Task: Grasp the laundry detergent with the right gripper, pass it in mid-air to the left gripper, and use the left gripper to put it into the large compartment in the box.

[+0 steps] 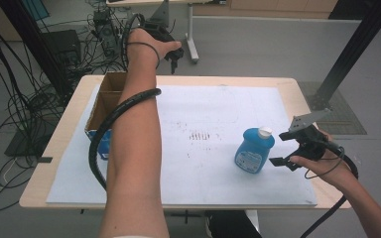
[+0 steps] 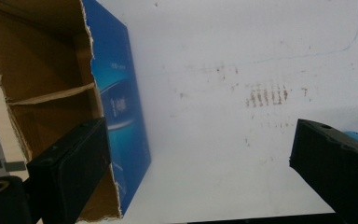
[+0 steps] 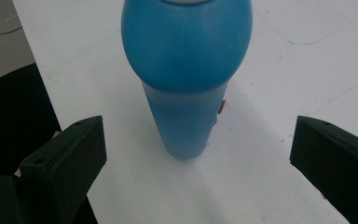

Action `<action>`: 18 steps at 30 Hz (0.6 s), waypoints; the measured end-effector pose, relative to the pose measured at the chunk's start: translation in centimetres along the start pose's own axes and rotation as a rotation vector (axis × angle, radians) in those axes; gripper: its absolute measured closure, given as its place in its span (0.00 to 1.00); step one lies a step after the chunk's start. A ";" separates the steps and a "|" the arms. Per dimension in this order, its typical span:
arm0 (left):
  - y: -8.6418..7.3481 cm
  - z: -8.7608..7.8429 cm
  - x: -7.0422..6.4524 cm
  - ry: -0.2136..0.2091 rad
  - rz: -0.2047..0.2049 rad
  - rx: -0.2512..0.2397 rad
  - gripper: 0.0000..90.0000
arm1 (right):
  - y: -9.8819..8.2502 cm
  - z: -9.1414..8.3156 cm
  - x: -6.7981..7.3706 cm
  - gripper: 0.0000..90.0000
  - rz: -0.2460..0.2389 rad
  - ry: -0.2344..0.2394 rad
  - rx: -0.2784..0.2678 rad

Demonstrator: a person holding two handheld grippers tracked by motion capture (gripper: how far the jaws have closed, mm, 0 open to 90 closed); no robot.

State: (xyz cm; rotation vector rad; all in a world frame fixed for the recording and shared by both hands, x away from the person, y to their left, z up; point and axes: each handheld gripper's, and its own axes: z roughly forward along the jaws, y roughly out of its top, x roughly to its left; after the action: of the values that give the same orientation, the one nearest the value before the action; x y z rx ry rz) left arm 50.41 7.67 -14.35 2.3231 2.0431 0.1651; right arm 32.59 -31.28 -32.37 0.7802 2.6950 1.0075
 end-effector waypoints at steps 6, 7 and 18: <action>-0.1 0.1 -0.1 0.006 0.005 0.002 0.06 | -0.9 1.0 0.2 0.04 0.000 -0.020 -0.042; -0.1 0.1 -0.1 0.006 0.004 0.002 0.06 | -1.1 1.3 0.3 0.04 0.002 -0.024 -0.050; -0.1 0.1 0.0 0.006 0.005 0.002 0.06 | -2.2 3.6 0.9 0.03 0.021 -0.042 -0.127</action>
State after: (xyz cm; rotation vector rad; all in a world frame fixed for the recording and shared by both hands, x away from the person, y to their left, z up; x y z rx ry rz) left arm 50.30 7.65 -14.50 2.3323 2.0409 0.1709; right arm 32.01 -30.18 -36.54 0.7978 2.5633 1.1416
